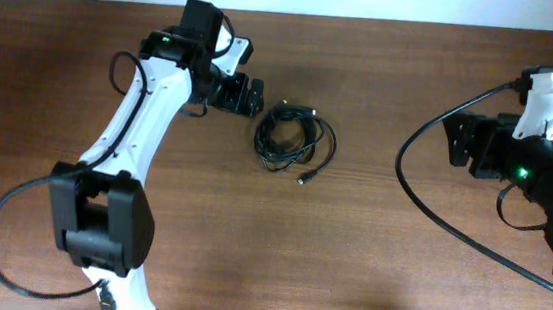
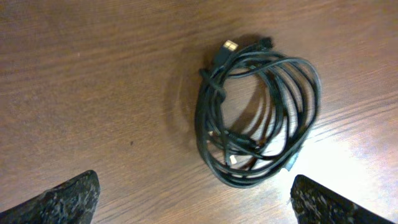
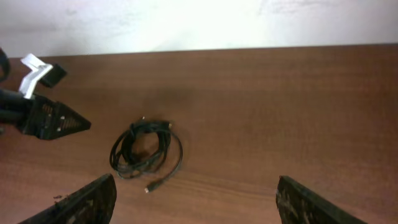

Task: Untangle cables
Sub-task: 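Move the left gripper down onto the black cable bundle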

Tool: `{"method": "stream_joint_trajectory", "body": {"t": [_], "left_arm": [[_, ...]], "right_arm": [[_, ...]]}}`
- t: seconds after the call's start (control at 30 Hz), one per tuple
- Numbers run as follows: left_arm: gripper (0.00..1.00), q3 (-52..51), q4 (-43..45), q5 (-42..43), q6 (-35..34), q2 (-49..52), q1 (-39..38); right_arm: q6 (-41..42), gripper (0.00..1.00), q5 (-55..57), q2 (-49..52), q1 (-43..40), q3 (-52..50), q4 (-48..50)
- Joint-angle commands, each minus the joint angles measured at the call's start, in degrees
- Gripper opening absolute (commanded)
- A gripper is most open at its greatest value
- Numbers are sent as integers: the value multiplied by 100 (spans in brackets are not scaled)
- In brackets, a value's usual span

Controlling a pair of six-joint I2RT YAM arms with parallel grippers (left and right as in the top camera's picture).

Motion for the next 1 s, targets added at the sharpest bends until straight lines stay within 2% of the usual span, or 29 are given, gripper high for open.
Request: {"method": "stream_joint_trajectory", "body": {"t": [0.0, 0.03, 0.07, 0.1, 0.17, 0.2, 0.27, 0.3, 0.33, 0.4, 0.47, 0.57, 0.73, 0.97], "left_arm": [[99, 15, 70, -103, -94, 391, -151], [99, 15, 144, -103, -131, 601, -245], [99, 15, 345, -107, -629, 787, -326], [99, 15, 605, -323, -1322, 852, -356], [99, 15, 922, -1381, -3180, 863, -435], [99, 15, 1113, -1547, -3897, 863, -470], [99, 15, 1840, -678, -4419, 863, -542], [99, 15, 1963, -721, -4430, 863, -566], [99, 15, 2020, -741, -4732, 863, -588], [99, 15, 1998, -1311, -5737, 870, -881], [96, 15, 1871, -1821, -5925, 870, -1384], [99, 15, 1344, -2599, -5943, 894, -1897], [99, 15, 981, -3001, -5746, 1224, -1648], [99, 15, 1414, -2999, -5814, 1279, -1523]], "right_arm": [[-142, 80, 52, 11, -15, 50, -164], [-142, 77, 52, 11, -15, 50, -216], [-140, 77, 50, 11, -15, 50, -219], [-138, 77, 50, 11, -15, 50, -221], [-140, 75, 50, 11, -15, 50, -280], [-162, 75, 52, 11, -15, 50, -326], [-203, 74, 55, 11, -15, 50, -358], [-203, 75, 55, 13, -15, 50, -358], [-203, 75, 55, 13, -15, 50, -356], [-201, 73, 114, 13, -15, 50, -372], [-201, 73, 354, 13, -15, 50, -450], [-201, 71, 350, 13, -15, 50, -507], [-199, 71, 350, 13, -15, 50, -560], [-199, 71, 350, 118, -15, 39, -579]]}}
